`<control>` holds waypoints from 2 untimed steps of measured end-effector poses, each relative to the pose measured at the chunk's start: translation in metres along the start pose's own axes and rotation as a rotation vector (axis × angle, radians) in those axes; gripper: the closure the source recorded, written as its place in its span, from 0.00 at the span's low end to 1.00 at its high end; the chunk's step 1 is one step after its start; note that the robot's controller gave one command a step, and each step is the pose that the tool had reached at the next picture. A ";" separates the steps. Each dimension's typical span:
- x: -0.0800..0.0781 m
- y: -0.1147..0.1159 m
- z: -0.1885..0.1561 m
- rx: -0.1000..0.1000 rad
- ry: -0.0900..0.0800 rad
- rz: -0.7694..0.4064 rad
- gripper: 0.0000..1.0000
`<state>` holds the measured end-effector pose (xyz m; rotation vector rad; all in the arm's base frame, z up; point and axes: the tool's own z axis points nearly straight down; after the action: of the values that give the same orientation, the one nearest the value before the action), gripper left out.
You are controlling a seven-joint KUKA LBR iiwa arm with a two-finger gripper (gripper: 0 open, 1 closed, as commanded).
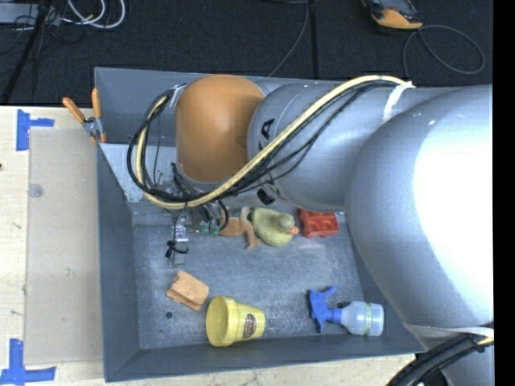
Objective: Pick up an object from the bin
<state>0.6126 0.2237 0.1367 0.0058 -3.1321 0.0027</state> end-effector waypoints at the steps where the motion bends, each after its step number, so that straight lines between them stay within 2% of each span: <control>1: -0.002 -0.001 -0.005 -0.002 -0.007 0.004 0.00; 2: 0.041 -0.033 0.044 -0.002 -0.006 -0.139 0.00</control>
Offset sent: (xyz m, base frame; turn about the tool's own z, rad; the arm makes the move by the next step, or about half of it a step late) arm -0.0605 -0.0490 -0.0667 -0.1948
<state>0.5716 0.1908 0.0933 0.2234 -3.1303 -0.0012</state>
